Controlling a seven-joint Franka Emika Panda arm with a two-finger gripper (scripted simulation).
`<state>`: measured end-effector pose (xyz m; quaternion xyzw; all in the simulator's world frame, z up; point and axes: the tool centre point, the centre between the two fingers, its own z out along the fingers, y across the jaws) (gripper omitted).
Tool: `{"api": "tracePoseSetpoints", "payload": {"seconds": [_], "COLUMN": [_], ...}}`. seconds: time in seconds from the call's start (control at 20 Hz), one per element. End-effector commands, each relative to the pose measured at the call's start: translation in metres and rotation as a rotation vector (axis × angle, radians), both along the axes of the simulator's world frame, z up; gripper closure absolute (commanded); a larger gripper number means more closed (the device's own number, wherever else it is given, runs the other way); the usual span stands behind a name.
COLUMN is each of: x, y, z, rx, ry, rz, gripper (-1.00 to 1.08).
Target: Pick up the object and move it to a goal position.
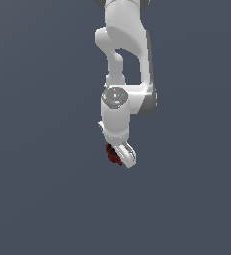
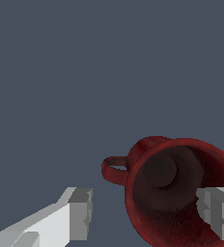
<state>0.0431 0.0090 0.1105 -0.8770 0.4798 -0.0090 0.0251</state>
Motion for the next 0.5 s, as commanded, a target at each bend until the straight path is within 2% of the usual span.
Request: {"api": "tracePoseSetpoints", "payload": {"seconds": [0.0, 0.45], "x": [0.0012, 0.0027], "y": [0.0025, 0.0064], "z": [-0.0032, -0.0081], "rx": [0.003, 0.008], "ry": [0.001, 0.002], "rz": [-0.039, -0.093], "gripper": [-0.6, -0.6]}}
